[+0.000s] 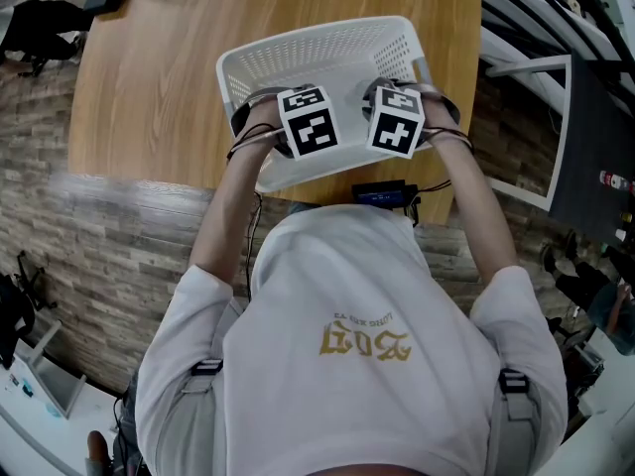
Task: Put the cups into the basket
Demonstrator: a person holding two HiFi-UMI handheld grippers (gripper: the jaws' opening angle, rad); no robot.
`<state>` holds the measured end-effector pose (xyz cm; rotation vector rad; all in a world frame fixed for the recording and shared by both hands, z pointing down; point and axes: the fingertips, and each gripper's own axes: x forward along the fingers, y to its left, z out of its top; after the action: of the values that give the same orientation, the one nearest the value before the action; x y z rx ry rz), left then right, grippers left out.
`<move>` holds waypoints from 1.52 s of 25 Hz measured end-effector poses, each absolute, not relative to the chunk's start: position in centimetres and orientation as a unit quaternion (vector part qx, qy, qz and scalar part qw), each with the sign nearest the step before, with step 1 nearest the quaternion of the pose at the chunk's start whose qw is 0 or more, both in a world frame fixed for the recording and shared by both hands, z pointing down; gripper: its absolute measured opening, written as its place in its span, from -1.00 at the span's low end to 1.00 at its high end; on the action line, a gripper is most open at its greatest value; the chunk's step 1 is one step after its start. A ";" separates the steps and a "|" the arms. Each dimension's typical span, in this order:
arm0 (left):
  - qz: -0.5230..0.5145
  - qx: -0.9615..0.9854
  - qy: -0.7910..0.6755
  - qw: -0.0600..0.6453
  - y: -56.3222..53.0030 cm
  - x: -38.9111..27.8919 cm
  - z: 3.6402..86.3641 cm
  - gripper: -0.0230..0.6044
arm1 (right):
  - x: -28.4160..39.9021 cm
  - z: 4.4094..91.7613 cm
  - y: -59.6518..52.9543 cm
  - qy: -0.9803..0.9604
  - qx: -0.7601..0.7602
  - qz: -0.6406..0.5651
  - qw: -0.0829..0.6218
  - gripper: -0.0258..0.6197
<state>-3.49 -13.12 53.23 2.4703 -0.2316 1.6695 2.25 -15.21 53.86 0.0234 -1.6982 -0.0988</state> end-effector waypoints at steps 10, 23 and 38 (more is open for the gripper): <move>0.546 0.830 -0.089 0.078 -13.2 -3.5 52.9 -0.91 | 2.1 53.2 -15.5 -0.762 0.018 -0.043 0.646 -0.77; 0.538 0.833 -0.103 0.077 -13.7 -3.3 52.4 -0.90 | 2.6 52.7 -15.1 -0.773 0.023 -0.037 0.633 -0.77; 0.527 0.835 -0.132 0.088 -14.2 -4.4 51.9 -0.91 | 2.3 52.3 -14.9 -0.785 0.021 -0.042 0.618 -0.89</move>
<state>-4.37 -14.23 51.88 2.4858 -0.3916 1.5686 2.28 -14.88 52.32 0.0487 -1.8066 -0.0965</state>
